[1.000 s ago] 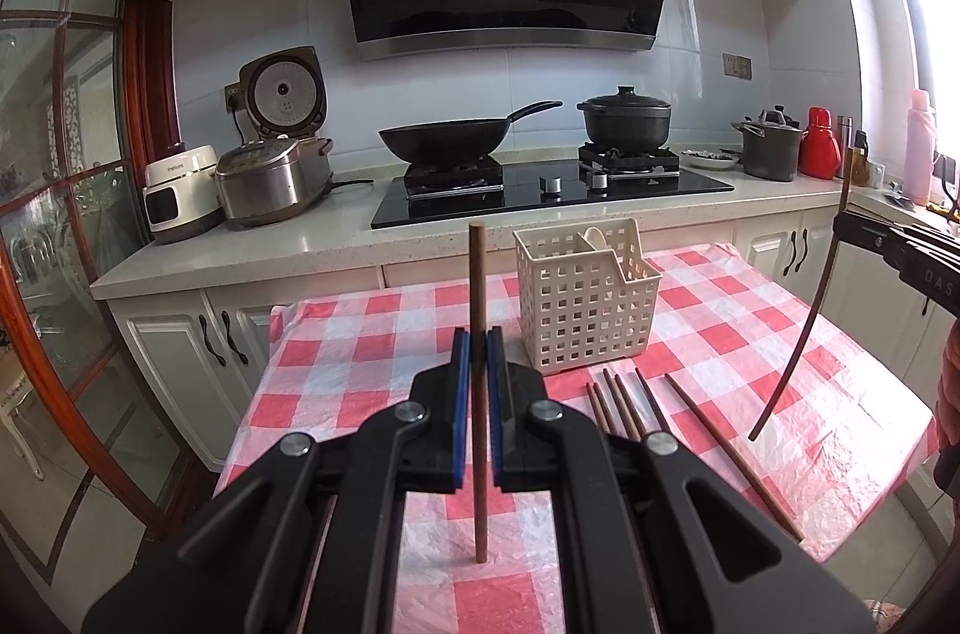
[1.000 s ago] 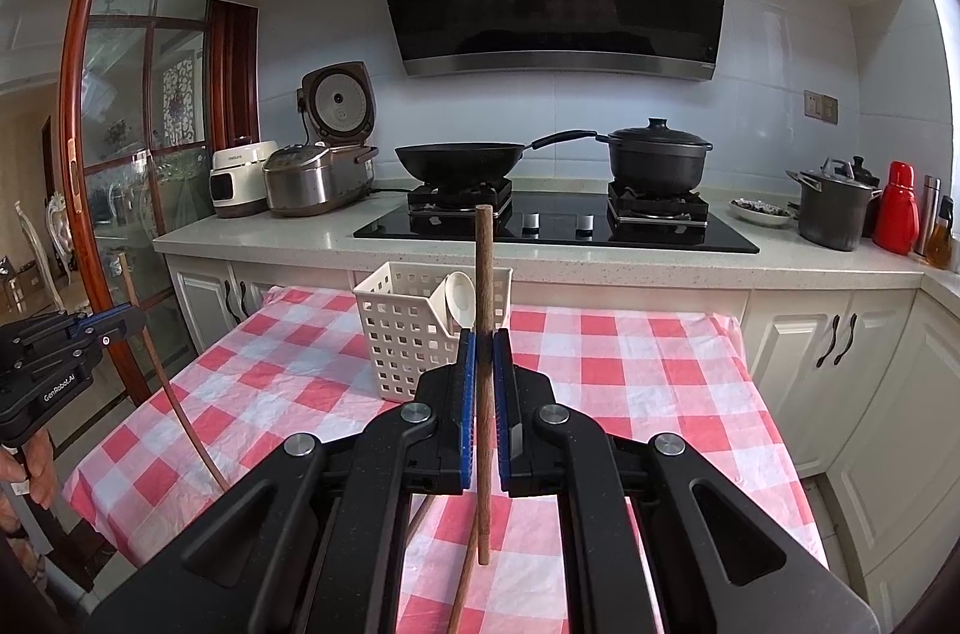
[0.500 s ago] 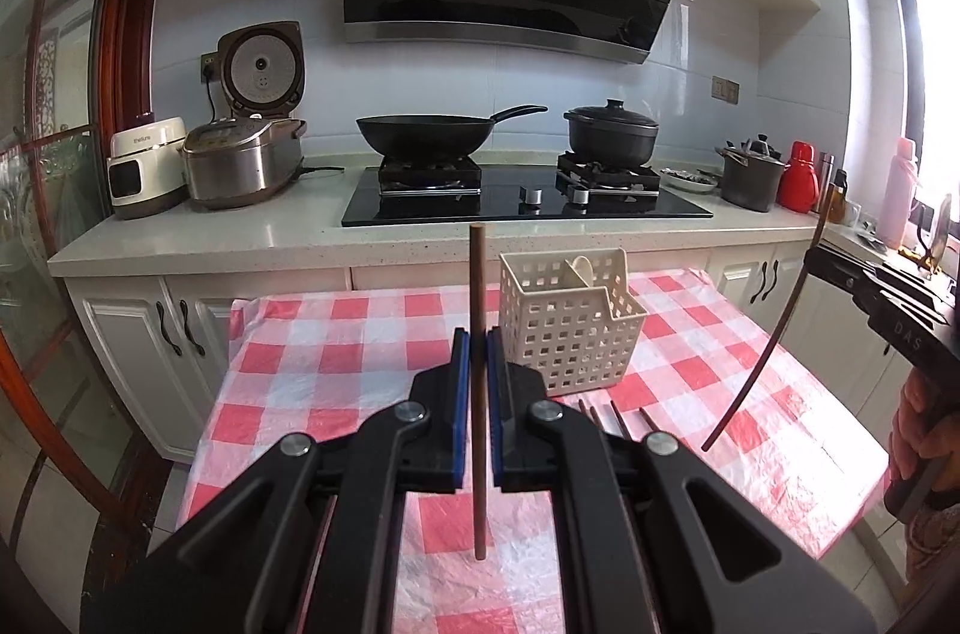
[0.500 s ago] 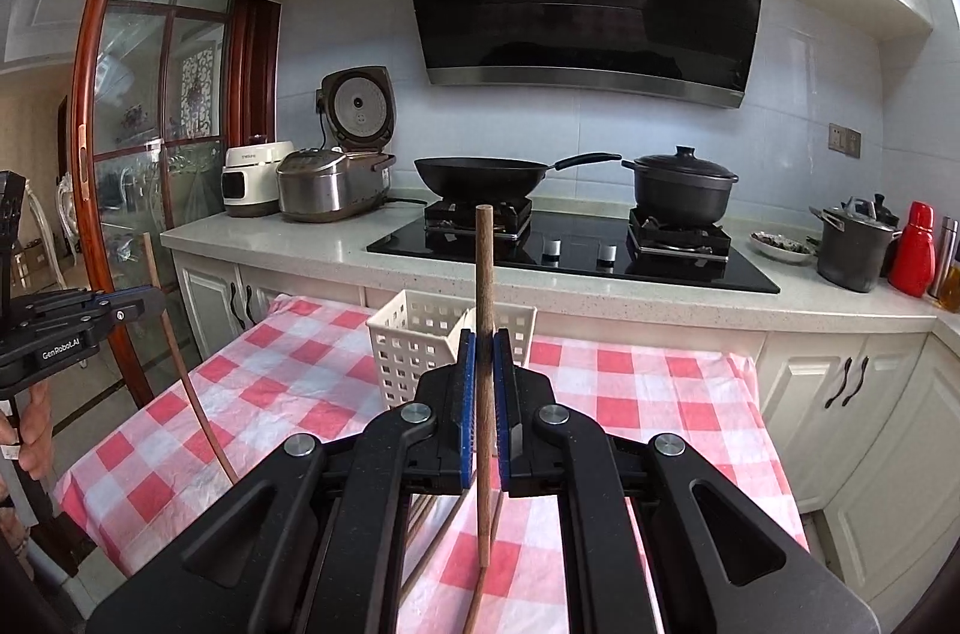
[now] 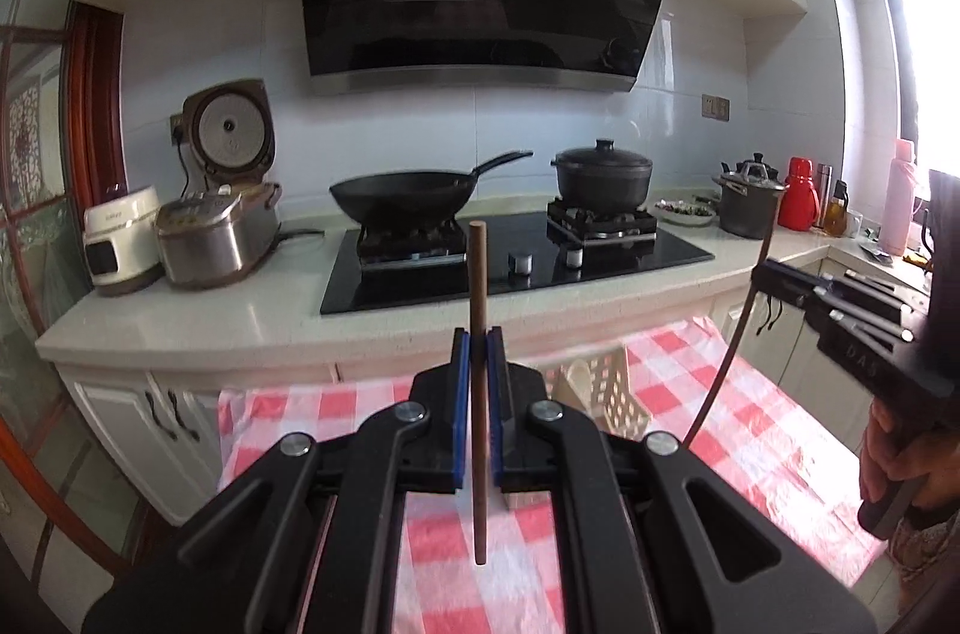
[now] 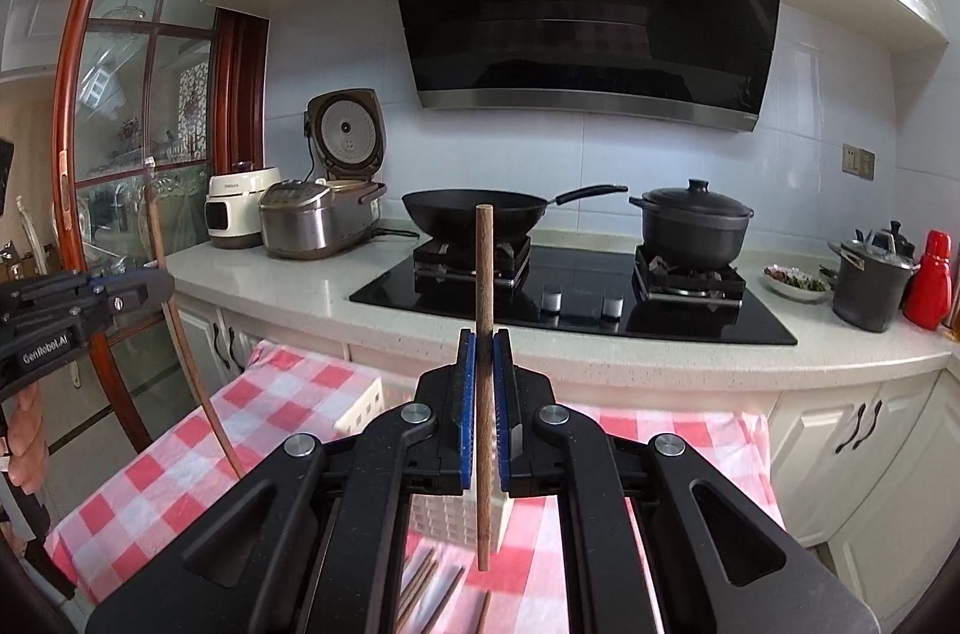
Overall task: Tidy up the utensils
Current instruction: 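Lift the chopstick upright with the right gripper and lower it into the caddy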
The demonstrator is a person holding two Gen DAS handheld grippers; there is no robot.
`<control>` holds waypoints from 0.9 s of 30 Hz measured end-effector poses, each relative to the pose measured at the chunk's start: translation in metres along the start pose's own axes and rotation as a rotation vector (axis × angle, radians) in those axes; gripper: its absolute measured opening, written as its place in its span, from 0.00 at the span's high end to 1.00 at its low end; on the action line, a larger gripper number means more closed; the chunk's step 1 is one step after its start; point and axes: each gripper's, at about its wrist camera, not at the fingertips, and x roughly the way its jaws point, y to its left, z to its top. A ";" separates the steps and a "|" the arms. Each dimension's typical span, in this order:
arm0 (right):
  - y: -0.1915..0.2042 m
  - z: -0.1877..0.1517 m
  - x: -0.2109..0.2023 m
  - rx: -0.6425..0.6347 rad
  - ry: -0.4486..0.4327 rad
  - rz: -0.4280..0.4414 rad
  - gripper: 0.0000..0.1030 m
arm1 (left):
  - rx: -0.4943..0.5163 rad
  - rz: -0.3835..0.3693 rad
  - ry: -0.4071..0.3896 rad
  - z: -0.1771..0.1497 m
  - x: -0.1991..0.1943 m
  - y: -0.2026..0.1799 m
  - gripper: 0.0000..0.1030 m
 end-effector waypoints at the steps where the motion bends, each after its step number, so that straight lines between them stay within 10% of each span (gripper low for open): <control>1: -0.001 0.006 0.007 -0.002 -0.001 0.000 0.94 | 0.006 -0.002 -0.011 0.012 0.005 -0.002 0.95; 13: -0.018 0.035 0.077 0.040 0.045 0.043 0.94 | -0.015 -0.074 -0.053 0.087 0.071 -0.014 0.95; 27: -0.024 -0.014 0.144 0.087 0.244 0.084 0.93 | -0.107 -0.144 0.220 0.009 0.180 -0.009 0.94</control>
